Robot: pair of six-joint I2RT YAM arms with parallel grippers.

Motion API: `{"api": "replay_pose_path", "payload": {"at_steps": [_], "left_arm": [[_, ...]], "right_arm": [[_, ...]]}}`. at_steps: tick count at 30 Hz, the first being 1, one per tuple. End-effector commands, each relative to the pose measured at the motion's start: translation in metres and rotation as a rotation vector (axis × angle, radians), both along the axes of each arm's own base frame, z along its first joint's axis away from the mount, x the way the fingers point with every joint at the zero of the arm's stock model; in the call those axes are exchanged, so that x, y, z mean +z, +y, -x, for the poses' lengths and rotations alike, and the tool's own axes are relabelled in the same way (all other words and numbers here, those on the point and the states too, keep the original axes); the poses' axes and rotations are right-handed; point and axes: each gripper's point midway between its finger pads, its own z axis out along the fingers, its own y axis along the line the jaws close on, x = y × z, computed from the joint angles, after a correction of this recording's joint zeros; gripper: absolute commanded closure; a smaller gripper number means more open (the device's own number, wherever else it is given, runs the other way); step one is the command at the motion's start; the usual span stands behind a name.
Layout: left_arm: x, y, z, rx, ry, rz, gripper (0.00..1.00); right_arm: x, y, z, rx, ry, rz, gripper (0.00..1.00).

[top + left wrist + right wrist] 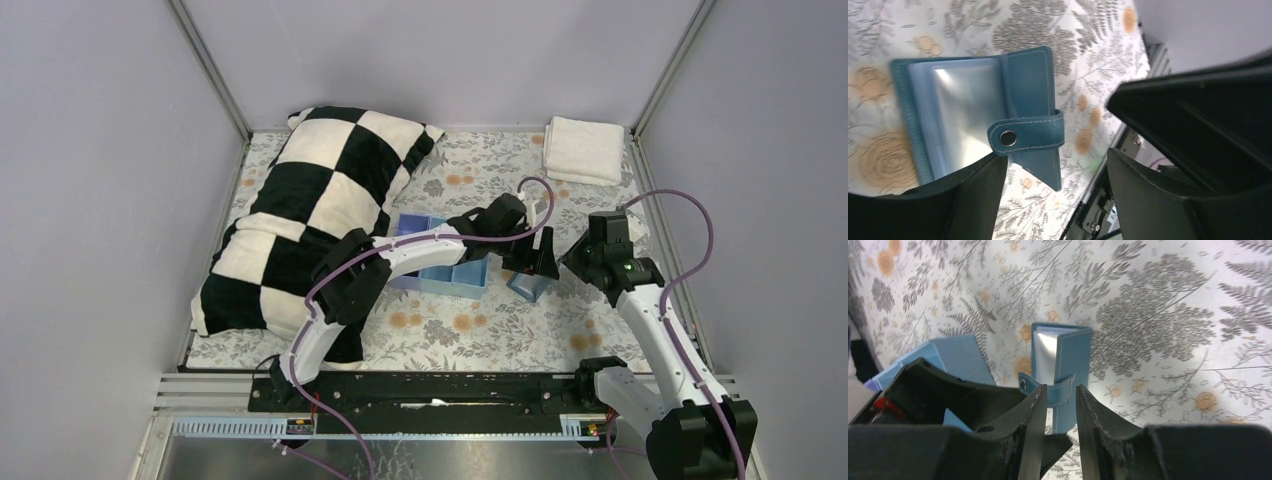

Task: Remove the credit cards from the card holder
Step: Open the card holder at the center of the board.

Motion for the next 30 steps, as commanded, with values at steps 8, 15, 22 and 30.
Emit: {"api": "replay_pose_path", "payload": {"at_steps": [8, 15, 22, 30], "left_arm": [[0.035, -0.037, 0.054, -0.206, 0.024, 0.195, 0.32], [0.016, -0.050, 0.070, -0.249, 0.015, 0.249, 0.34], [-0.004, -0.041, 0.071, -0.243, 0.019, 0.236, 0.30], [0.007, -0.039, 0.065, -0.244, -0.052, 0.213, 0.27]], "right_arm": [[0.044, -0.070, 0.015, -0.177, -0.066, 0.077, 0.66], [0.035, -0.038, -0.014, -0.074, -0.074, -0.135, 0.67], [-0.001, -0.034, -0.021, -0.033, 0.069, -0.199, 0.68], [-0.069, -0.038, 0.004, -0.088, 0.175, -0.302, 0.70]]}}
